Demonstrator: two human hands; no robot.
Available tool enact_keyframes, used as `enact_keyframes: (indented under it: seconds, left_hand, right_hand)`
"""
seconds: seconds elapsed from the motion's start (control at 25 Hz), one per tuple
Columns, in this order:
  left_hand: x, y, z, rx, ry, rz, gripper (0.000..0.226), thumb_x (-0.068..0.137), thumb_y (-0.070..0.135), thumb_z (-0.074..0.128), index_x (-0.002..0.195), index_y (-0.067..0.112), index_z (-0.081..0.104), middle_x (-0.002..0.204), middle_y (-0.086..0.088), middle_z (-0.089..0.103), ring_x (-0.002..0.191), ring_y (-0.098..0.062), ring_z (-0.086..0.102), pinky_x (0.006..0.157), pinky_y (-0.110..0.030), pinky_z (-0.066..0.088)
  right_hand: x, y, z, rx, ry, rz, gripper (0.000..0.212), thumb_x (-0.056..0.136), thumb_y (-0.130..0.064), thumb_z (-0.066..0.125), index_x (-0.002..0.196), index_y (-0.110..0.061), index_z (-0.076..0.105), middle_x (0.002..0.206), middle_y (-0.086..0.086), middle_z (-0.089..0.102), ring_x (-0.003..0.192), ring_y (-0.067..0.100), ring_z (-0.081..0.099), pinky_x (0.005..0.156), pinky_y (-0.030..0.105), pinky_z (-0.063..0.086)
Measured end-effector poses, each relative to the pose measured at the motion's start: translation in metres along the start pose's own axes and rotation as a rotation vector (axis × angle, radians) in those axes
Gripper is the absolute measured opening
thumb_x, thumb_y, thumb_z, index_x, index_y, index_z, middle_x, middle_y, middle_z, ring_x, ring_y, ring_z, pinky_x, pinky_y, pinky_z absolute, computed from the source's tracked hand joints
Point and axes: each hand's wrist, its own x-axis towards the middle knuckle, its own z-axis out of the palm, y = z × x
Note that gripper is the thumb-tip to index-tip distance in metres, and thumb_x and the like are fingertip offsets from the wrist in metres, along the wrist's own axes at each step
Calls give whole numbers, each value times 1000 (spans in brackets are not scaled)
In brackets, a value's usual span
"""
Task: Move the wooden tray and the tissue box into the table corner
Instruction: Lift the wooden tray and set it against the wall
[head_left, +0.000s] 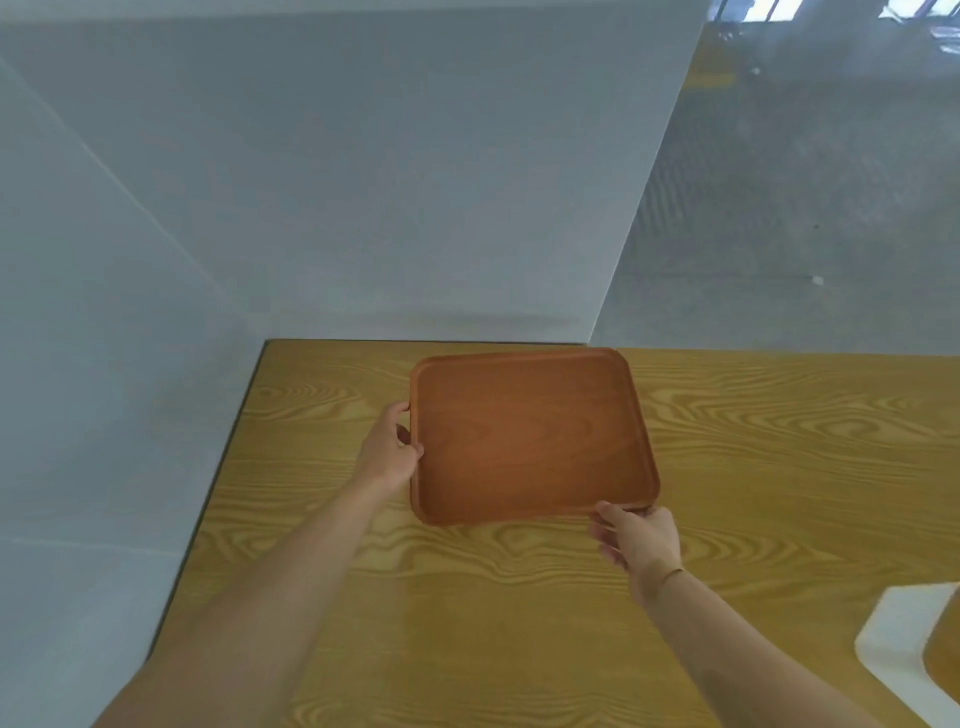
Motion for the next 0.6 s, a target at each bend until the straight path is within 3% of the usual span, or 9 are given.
enact_keyframes:
  seconds: [0.16,0.36,0.6]
  left_hand:
    - [33,1,10,67,-68,1,61,92,4,63,145,26,41,108,-7,59,96,-28,65,88,-48,56]
    - [69,-8,16,103,-98,-1,62,91,7,66,144,29,41,113,-5,60,100,-26,63,79,-36,47]
    - [102,-18,11,118,-110,-13,63,92,4,65,145,25,41,119,-8,59,107,-30,62,94,-49,53]
  right_hand:
    - [15,7,11,14,27,85,26,91,-9,72,112,2,61,100,17,74,70,23,71,45,29,48]
    - [36,10,34,4,109,114,32,91,-12,72,116,3,59,99,19,74,74,26,72,43,28,46]
    - [49,9,62,-1,165,150,31,90,-13,73,113,1,59,96,21,74,69,26,72,44,29,45]
